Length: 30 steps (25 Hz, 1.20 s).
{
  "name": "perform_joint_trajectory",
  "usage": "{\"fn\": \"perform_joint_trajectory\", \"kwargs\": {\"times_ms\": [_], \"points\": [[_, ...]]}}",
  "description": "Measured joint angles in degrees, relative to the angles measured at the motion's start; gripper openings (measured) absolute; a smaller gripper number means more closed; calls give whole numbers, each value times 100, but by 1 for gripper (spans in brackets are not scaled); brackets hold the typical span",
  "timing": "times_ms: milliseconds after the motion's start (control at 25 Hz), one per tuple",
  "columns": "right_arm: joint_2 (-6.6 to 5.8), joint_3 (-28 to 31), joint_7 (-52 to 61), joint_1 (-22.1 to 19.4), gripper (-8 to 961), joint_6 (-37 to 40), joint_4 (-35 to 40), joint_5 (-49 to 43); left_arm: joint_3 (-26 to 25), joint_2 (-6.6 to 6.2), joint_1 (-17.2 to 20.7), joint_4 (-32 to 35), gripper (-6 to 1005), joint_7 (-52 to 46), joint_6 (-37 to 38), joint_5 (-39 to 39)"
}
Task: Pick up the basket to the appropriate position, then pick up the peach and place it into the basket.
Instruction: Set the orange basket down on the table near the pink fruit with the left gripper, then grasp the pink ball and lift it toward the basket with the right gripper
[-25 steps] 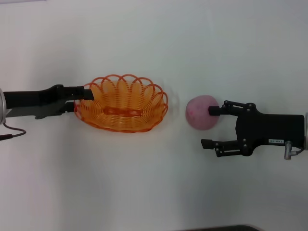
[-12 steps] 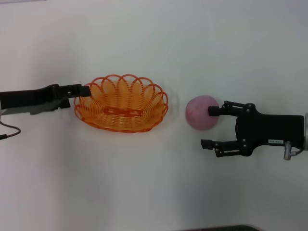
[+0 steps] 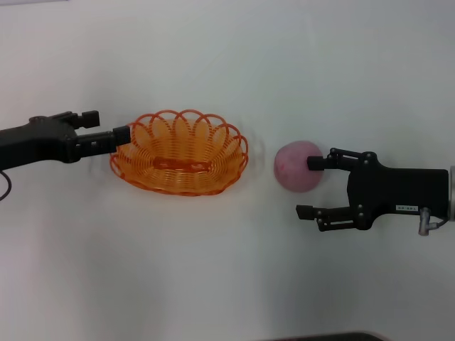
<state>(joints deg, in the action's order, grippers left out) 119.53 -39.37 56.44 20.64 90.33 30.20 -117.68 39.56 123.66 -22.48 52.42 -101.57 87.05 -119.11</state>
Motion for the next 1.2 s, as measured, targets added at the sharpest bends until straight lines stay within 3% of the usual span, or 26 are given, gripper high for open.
{"fn": "perform_joint_trajectory", "kwargs": {"times_ms": [240,800,1040,1200], "points": [[0,3,-126,-13,936,-53,-45,0,-78,13,66,-161,891,1501,147,93],[0,9,-133,2,936,-60,-49,-1,-25,-19,200,-190,888,2019,401,-285],[0,9,-134,0,936,-60,-49,-1,-128,15,553,-136,887,2480,576,-388],[0,9,-141,-14,937,-59,-50,0,-454,27,821,-200,887,2992,757,-392]]}}
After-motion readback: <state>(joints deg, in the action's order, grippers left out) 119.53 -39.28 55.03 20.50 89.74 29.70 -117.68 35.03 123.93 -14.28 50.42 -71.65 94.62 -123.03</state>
